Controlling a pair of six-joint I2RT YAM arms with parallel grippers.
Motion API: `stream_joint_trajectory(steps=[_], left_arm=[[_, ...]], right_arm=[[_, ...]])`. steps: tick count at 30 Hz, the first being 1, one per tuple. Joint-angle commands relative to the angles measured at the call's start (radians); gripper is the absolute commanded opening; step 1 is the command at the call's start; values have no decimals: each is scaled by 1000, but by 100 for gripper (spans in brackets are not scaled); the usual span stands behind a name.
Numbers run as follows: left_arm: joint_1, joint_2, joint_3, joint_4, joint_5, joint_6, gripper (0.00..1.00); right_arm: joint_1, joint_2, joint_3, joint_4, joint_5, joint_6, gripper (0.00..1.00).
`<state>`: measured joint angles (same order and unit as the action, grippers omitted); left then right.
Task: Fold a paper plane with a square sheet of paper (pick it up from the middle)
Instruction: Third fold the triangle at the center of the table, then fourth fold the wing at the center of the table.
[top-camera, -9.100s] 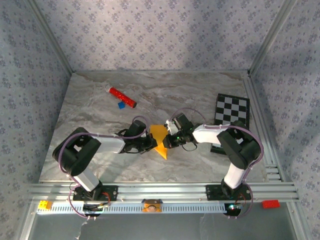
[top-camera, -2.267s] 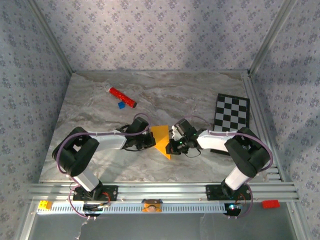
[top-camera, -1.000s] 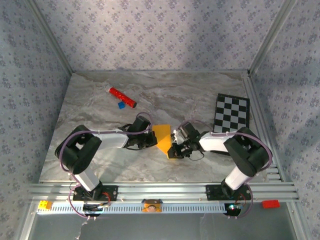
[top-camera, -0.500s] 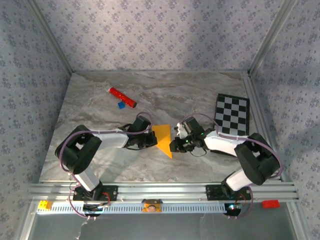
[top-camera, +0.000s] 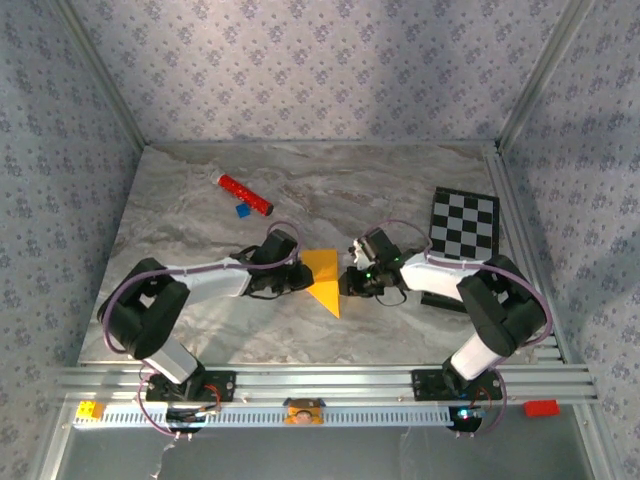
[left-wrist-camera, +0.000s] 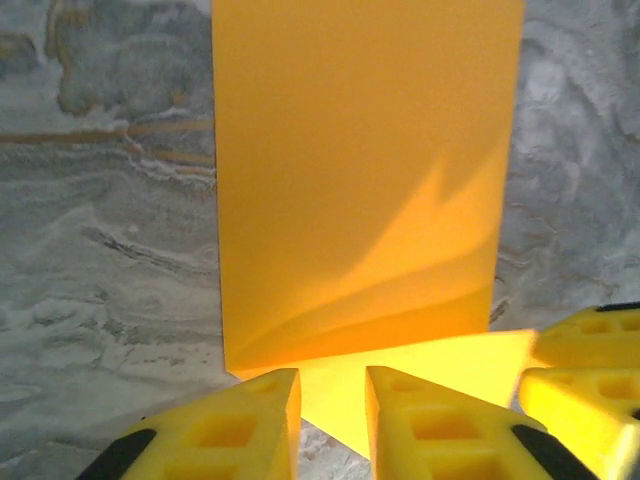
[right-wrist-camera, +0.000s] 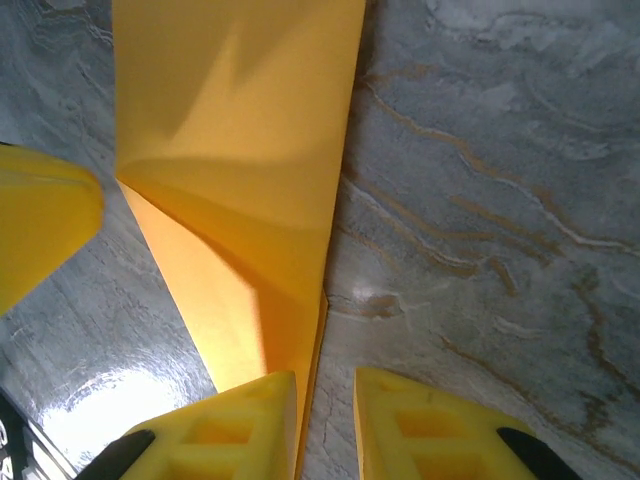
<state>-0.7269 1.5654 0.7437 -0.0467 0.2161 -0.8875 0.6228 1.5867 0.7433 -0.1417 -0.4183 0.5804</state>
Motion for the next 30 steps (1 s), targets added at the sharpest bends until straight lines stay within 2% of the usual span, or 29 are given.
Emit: stream_joint_trajectory(steps=[1, 7, 18, 30], left_arm=[[2, -59, 0, -40, -44, 8, 28], [43, -98, -37, -30, -20, 2, 35], [97, -76, -60, 26, 74, -13, 38], [120, -38, -38, -8, 99, -9, 36]], right_arm=[[-5, 14, 30, 4, -14, 18, 23], [7, -4, 25, 50, -40, 25, 24], [13, 31, 46, 80, -69, 24, 26], [3, 52, 61, 85, -109, -9, 11]])
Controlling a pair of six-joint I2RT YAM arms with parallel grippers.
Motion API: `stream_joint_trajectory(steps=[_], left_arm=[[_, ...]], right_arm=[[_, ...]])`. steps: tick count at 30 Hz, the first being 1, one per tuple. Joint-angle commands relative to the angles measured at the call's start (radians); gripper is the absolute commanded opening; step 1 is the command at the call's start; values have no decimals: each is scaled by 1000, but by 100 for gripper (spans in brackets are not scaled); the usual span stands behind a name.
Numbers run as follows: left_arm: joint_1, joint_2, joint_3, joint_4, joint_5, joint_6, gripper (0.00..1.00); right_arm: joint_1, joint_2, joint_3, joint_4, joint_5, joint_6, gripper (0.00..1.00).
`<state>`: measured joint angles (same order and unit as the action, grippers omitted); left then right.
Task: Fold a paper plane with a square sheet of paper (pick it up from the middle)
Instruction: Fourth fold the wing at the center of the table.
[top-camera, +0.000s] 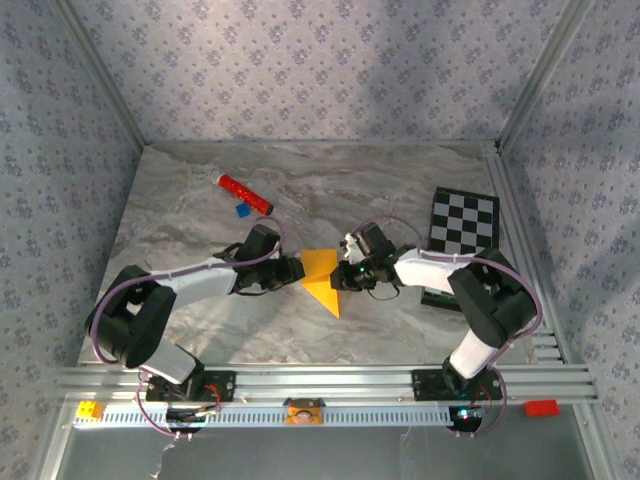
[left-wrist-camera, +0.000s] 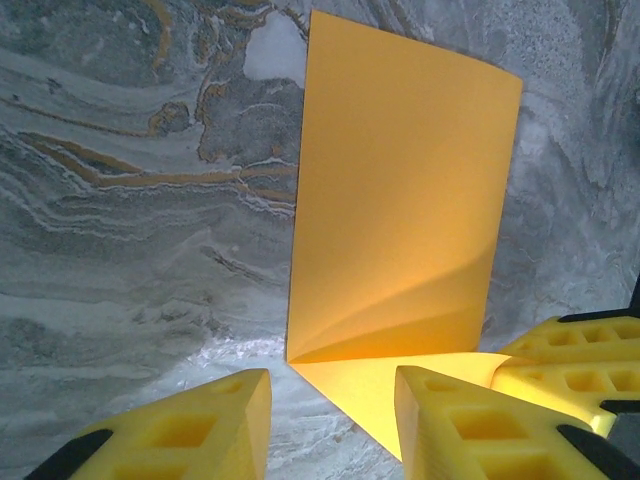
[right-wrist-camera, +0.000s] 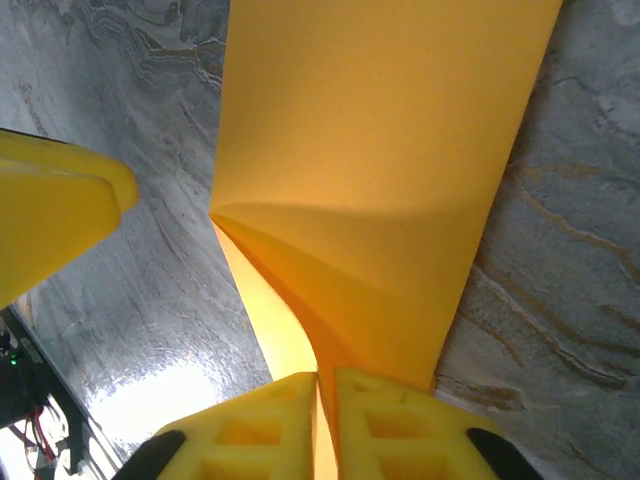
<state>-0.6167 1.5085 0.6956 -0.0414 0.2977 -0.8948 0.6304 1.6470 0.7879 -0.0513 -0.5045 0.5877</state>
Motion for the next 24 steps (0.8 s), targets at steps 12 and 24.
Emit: stream_joint_trajectory(steps=[12, 24], left_arm=[[33, 47, 40, 16, 77, -5, 40], [38, 118, 46, 121, 146, -46, 44]], right_arm=[[-43, -59, -44, 104, -113, 5, 5], [-56, -74, -68, 120, -129, 8, 4]])
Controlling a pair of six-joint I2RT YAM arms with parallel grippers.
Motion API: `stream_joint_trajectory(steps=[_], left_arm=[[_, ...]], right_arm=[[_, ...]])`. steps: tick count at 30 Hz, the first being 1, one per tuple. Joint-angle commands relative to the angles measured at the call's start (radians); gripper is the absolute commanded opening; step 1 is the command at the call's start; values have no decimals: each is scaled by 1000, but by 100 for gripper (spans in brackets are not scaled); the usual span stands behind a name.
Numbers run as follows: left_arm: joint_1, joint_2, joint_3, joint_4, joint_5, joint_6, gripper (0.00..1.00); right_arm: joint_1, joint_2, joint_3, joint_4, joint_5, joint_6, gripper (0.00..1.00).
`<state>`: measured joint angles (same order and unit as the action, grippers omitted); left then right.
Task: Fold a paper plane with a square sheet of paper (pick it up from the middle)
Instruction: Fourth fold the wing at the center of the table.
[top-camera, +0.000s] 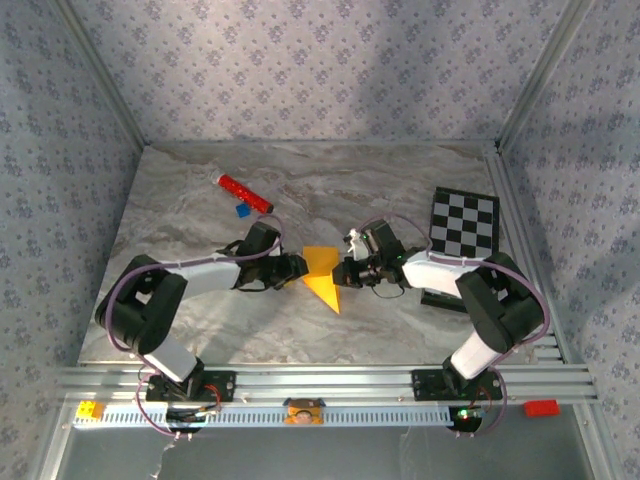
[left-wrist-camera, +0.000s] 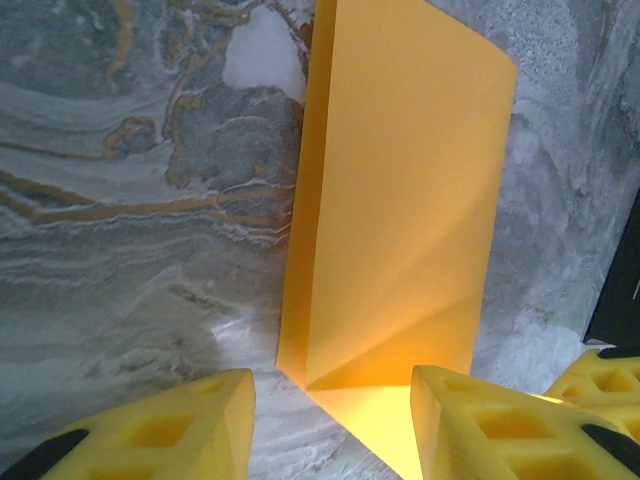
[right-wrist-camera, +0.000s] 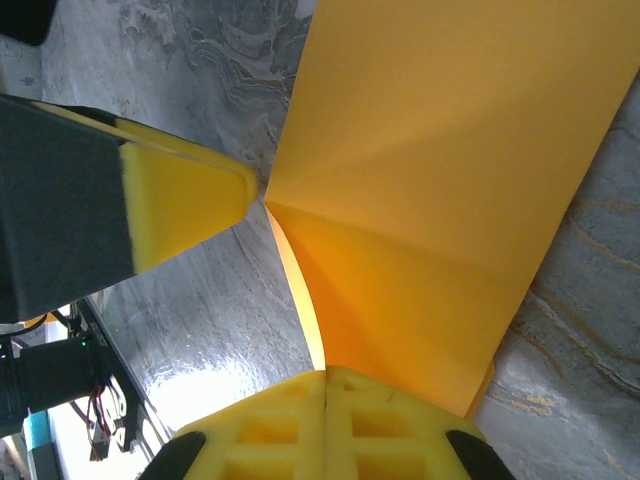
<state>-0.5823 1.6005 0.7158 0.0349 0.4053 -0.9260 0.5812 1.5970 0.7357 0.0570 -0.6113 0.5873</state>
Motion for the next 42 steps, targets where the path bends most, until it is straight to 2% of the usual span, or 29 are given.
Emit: stream_joint_trajectory(steps=[1, 18, 42], left_arm=[[5, 31, 26, 55, 38, -19, 44], [5, 105, 46, 131, 70, -52, 32], [4, 75, 27, 148, 38, -74, 3]], right_arm=[[-8, -26, -18, 14, -22, 10, 4], [-15, -30, -36, 38, -37, 16, 3], [-39, -36, -49, 13, -13, 7, 6]])
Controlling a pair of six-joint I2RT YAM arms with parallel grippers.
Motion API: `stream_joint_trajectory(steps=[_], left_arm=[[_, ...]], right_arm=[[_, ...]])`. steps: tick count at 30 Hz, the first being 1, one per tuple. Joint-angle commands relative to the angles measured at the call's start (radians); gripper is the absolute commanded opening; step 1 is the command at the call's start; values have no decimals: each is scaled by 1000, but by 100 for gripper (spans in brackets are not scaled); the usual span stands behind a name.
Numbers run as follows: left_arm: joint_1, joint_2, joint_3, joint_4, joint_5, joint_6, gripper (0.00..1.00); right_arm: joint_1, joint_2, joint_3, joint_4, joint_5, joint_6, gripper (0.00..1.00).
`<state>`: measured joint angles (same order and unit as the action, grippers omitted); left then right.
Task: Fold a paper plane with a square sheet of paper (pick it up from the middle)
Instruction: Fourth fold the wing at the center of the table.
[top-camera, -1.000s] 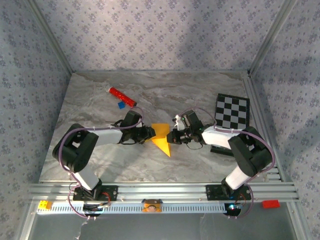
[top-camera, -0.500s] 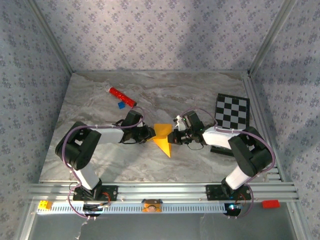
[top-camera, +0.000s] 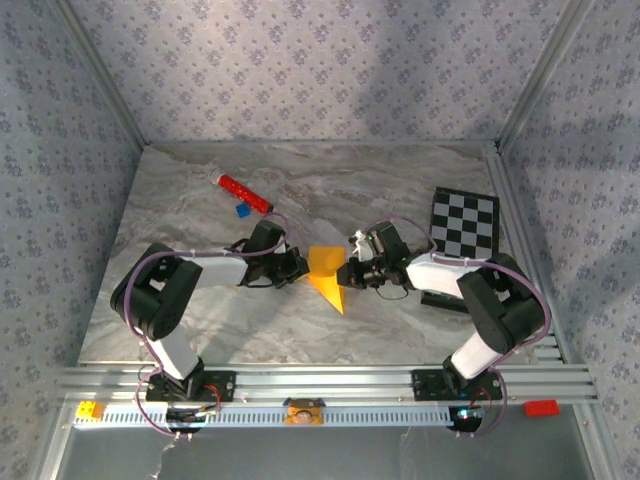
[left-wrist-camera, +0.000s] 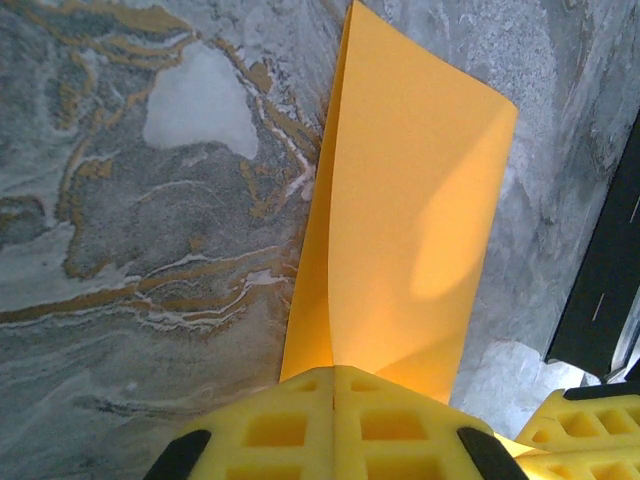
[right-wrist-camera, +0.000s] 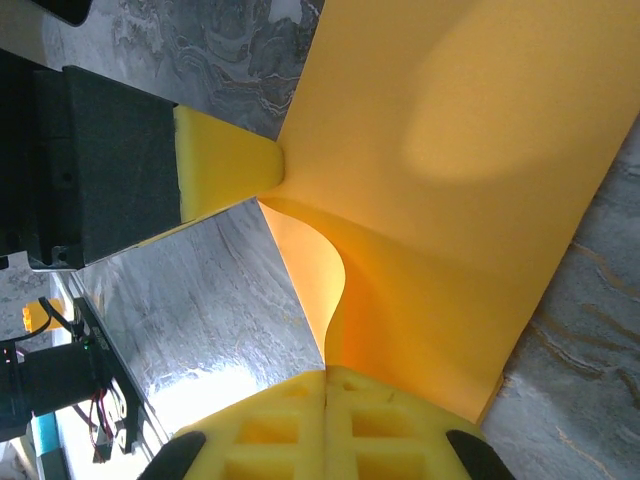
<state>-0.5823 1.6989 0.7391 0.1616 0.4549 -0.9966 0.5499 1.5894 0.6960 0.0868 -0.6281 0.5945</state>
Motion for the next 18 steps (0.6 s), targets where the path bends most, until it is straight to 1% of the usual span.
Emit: stream_joint_trajectory(steps=[1, 2, 5, 9, 15, 17, 18], left_arm=[[4, -28, 1, 27, -13, -5, 2], [5, -36, -2, 25, -21, -6, 0], [0, -78, -24, 21, -74, -27, 0], [-5, -144, -80, 33, -159, -101, 0], [-50, -255, -135, -5, -307, -180, 0], [-62, -276, -137, -27, -334, -192, 0], [-69, -288, -141, -36, -348, -204, 0]], right_arm=[[-7, -31, -7, -25, 11, -4, 8], [-7, -34, -4, -41, 22, -11, 11], [-7, -60, 6, -99, 80, -39, 25], [-3, -134, 14, -192, 215, -75, 34], [33, -219, 14, -220, 321, -131, 36], [76, -230, 3, -185, 352, -169, 36], [115, -239, -8, -160, 401, -206, 36]])
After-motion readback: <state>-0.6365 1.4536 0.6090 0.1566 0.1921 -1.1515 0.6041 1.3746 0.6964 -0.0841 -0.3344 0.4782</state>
